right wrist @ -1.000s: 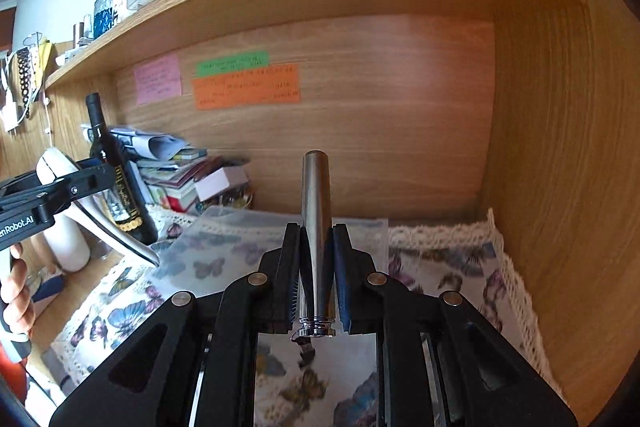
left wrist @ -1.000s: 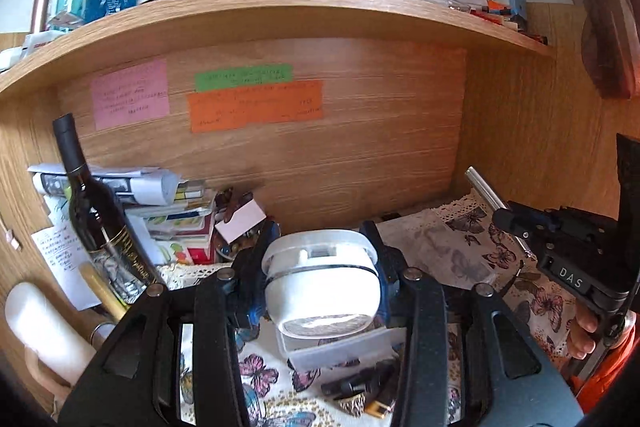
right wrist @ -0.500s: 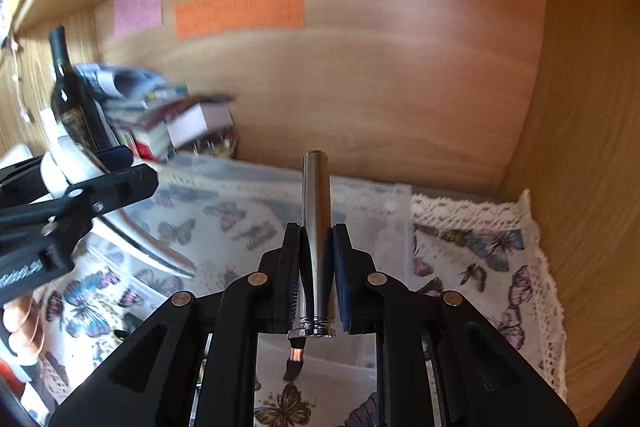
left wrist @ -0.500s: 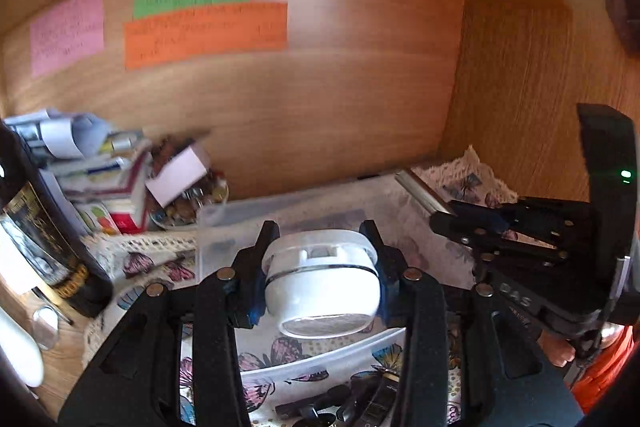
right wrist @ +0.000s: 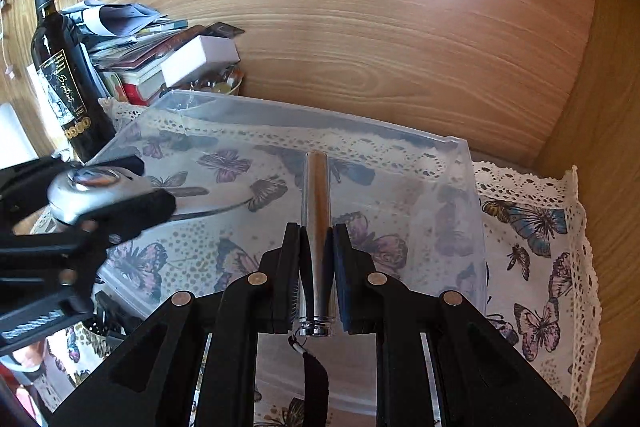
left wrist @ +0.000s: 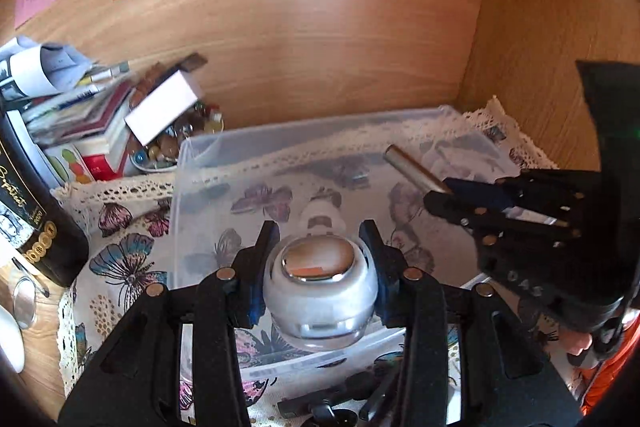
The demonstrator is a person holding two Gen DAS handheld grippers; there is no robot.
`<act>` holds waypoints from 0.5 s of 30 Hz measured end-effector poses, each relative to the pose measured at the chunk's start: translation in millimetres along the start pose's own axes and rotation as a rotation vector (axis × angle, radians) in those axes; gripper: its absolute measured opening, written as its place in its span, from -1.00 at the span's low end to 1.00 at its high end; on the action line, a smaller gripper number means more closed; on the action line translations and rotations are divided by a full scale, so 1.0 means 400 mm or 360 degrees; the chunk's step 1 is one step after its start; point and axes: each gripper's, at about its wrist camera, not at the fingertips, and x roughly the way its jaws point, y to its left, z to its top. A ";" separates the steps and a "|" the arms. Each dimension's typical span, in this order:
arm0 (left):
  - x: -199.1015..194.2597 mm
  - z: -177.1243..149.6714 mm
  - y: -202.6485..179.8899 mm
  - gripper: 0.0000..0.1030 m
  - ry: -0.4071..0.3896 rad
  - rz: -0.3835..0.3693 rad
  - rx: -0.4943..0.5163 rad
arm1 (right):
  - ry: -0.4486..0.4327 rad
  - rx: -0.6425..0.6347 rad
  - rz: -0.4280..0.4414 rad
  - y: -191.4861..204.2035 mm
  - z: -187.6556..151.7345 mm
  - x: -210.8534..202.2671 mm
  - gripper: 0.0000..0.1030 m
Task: Organize rigid objects
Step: 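Carry both items over the clear plastic box and open both tools to drop them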
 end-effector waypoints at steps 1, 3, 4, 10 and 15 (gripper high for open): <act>0.003 -0.002 0.001 -0.20 0.0005 0.0003 0.0001 | 0.0000 0.0004 0.0006 -0.002 0.000 -0.002 -0.72; 0.005 -0.003 0.000 -0.20 0.0009 0.0013 0.0008 | -0.0013 0.0001 0.0006 -0.001 0.000 -0.011 -0.72; 0.002 -0.003 -0.002 -0.20 0.0005 0.0018 0.0014 | -0.0028 -0.0003 0.0004 0.001 0.002 -0.018 -0.71; -0.060 0.010 -0.015 -0.17 -0.0113 0.0055 0.0047 | -0.0126 -0.0010 -0.0009 0.006 0.008 -0.078 -0.50; -0.138 0.015 -0.025 0.07 -0.0224 0.0096 0.0073 | -0.0230 -0.0008 -0.0021 0.007 0.006 -0.150 -0.34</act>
